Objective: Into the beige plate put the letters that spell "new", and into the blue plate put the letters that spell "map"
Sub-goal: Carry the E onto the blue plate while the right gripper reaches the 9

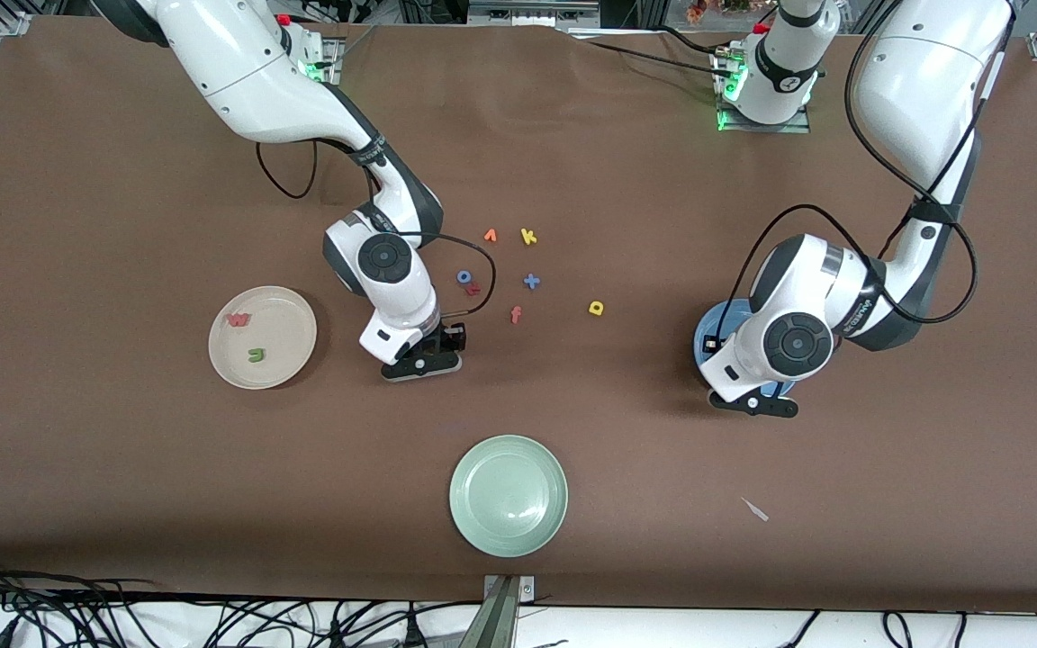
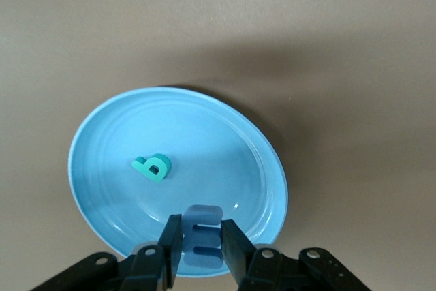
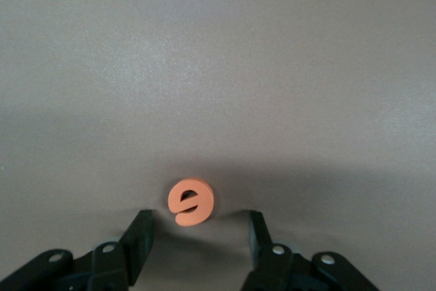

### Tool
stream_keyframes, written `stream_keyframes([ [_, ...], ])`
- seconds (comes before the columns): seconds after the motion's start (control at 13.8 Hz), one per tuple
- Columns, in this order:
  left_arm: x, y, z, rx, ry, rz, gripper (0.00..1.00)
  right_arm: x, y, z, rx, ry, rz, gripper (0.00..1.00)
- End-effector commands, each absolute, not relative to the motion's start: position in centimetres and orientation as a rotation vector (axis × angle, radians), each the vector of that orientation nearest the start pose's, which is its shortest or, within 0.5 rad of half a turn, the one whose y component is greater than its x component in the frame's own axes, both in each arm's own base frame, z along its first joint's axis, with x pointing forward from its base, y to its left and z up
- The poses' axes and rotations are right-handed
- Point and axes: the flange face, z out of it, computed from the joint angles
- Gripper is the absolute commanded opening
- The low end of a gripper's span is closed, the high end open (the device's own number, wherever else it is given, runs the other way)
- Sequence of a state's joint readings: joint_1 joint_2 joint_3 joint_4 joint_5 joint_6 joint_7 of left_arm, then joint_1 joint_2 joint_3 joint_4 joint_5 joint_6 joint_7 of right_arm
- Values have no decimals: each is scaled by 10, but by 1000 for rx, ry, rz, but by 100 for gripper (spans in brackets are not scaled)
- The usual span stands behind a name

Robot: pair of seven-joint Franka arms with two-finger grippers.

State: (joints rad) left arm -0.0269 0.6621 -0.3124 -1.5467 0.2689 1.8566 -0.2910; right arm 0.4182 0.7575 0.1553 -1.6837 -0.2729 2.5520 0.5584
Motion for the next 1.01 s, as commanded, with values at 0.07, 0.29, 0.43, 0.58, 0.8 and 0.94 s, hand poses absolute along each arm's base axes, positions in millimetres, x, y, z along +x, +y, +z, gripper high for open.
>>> stream_keyframes([
  [0.07,641,-156,230,-2947,180,460,78,589,369,173,-3100,-254,-235,38],
  [0.29,648,-120,215,-2976,90,487,100,590,368,174,-3100,-252,-237,30],
  [0.43,651,-124,232,-2984,77,454,100,592,365,175,-3104,-253,-239,28],
  [0.58,655,-132,249,-3007,36,414,100,594,364,180,-3105,-255,-246,28],
  [0.8,650,-172,264,-3106,-245,460,100,600,353,200,-3119,-246,-256,28],
  [0.94,639,-217,268,-3090,-400,453,100,600,339,219,-3156,-329,-215,28],
])
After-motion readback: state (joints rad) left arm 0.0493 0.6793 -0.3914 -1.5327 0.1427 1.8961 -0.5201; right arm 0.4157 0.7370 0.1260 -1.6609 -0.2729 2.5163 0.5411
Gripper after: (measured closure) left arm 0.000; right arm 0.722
